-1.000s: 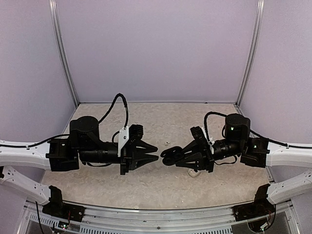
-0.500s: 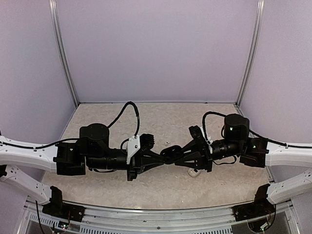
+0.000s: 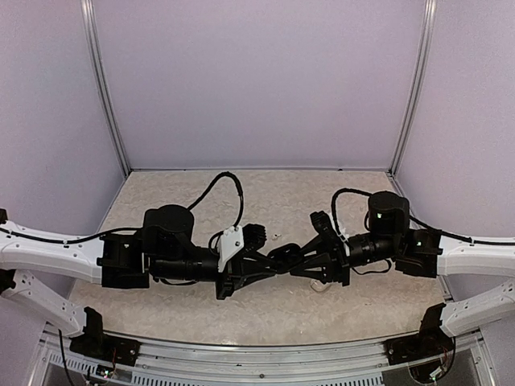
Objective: Insert the wireless bluetooth earbuds into the charging case
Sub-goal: Adjust the left earbud in the left side groove of the charging case, then close the charging case with the earbuds inside.
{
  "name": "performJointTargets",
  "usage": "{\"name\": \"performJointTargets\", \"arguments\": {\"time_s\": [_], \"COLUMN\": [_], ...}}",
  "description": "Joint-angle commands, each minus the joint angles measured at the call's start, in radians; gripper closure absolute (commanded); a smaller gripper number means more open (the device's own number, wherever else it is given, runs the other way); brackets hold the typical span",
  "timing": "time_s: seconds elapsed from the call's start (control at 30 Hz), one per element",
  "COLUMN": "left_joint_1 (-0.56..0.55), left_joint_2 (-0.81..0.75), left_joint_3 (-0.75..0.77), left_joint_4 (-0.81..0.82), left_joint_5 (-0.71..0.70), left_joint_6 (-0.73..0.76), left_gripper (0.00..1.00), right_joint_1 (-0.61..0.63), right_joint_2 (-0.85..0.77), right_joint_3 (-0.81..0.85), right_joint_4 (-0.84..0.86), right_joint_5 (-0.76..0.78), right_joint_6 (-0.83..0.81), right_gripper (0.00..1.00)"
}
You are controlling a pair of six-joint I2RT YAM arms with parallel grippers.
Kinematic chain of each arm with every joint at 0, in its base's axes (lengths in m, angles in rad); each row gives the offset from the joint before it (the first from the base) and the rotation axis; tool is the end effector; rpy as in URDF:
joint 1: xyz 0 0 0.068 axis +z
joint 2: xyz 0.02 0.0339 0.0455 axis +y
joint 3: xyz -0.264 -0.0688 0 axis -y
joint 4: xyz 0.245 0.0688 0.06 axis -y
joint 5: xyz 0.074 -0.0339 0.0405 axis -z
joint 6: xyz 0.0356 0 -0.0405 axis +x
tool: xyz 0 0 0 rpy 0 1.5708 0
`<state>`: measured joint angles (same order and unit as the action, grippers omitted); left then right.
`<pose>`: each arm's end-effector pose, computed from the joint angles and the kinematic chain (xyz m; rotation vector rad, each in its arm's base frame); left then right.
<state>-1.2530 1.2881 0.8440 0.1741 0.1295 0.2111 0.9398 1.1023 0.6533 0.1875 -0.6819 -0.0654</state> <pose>0.0890 -0.2852 0.2868 1.3551 1.3662 -0.8359 0.1269 0.2117 0.2705 -1.3576 1.4043 1.2183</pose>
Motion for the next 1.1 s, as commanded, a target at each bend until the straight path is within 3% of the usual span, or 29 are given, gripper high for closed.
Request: {"name": "performJointTargets", "arguments": {"time_s": [0.0,0.2,0.27,0.3,0.33,0.57,1.07], "left_joint_1": [-0.005,0.000,0.005,0.009,0.013,0.024,0.017], "left_joint_2": [-0.023,-0.136,-0.140,-0.137,-0.134,-0.101,-0.018], "left_joint_3": [0.001,-0.083,-0.089,-0.090,-0.091,-0.124,-0.077], "left_joint_4": [0.045,0.139,0.142,0.140,0.148,0.221,0.203], "left_joint_5": [0.044,0.012,-0.028,-0.041,-0.043,-0.029,0.196], "left_joint_6": [0.018,-0.003,-0.025,-0.039,-0.053,-0.095,-0.041], "left_gripper": [0.77,0.47,0.28,0.10,0.02,0.01,0.01], "right_joint_1": [0.019,0.019,0.019,0.019,0.019,0.019,0.020], "right_joint_2": [-0.024,-0.025,-0.021,-0.021,-0.020,-0.008,0.017], "right_joint_3": [-0.012,-0.023,-0.021,-0.019,-0.016,0.004,0.019], "right_joint_4": [0.065,0.076,0.083,0.085,0.085,0.082,0.098], "right_joint_5": [-0.004,0.009,0.002,-0.001,-0.004,-0.027,-0.037], "right_joint_6": [0.008,0.023,0.028,0.028,0.029,0.031,0.035], "right_gripper": [1.00,1.00,1.00,1.00,1.00,1.00,1.00]}}
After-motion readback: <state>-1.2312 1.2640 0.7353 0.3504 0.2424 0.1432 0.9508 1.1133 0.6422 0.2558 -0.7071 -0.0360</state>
